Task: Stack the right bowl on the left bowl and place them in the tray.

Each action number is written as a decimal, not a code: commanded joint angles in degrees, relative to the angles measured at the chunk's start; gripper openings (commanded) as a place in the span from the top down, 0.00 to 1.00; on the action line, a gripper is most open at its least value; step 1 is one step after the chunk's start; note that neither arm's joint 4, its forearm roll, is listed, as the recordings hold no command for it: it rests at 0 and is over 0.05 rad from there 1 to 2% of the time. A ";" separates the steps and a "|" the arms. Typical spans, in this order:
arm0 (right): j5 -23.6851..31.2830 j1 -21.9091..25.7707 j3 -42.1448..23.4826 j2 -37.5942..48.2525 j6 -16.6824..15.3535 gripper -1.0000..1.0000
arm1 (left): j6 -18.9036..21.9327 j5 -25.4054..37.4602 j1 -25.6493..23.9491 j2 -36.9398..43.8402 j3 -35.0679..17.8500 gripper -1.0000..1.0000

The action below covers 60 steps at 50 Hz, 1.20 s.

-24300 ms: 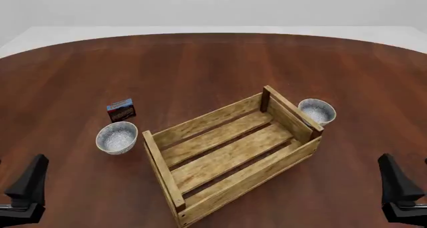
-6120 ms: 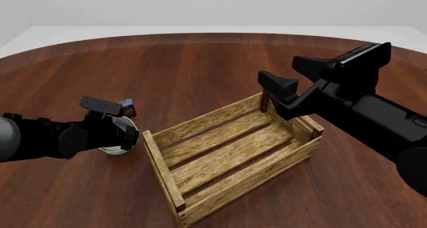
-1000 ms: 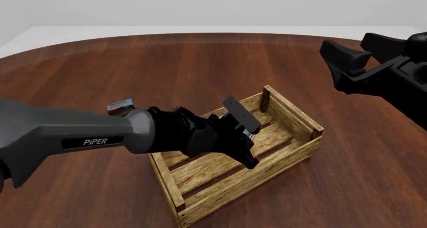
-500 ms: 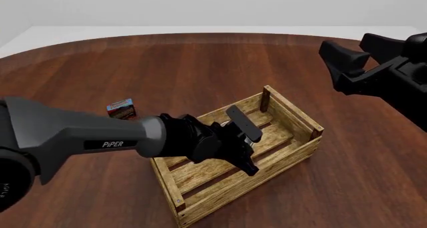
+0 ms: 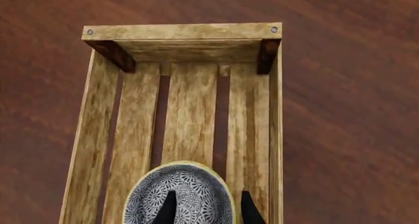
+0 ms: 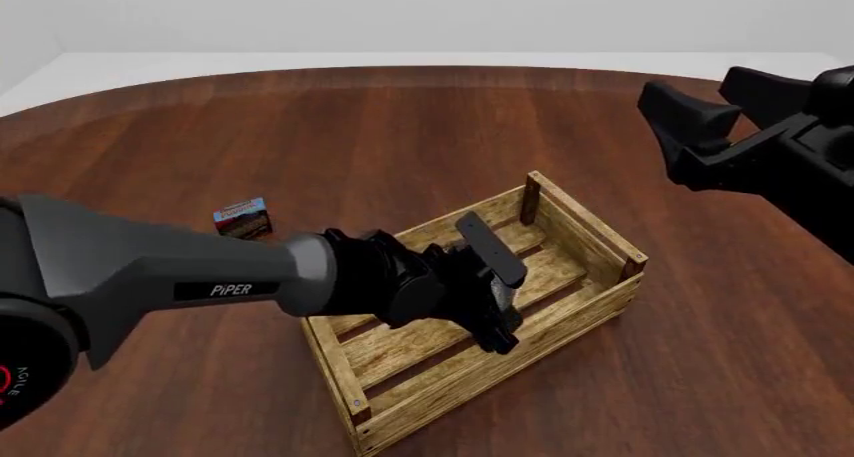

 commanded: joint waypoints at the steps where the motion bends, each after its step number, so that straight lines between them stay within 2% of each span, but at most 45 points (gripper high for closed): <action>1: 0.04 0.04 0.00 0.01 -0.03 0.00 | 0.15 0.08 -0.53 0.41 -0.10 0.00; 20: 0.31 0.20 -0.21 -0.07 -0.10 0.00 | 0.73 0.97 -0.61 -4.65 1.19 0.00; 33: 0.18 0.25 -0.09 -0.09 -0.06 0.00 | 0.94 2.86 -0.28 -11.68 1.97 0.00; 54: -0.25 0.09 -0.19 0.77 -0.20 0.00 | -0.09 0.92 0.61 -25.73 8.80 0.00; 60: -0.51 0.05 -0.16 1.12 -0.29 0.00 | 1.75 -1.37 2.46 -29.69 12.34 0.00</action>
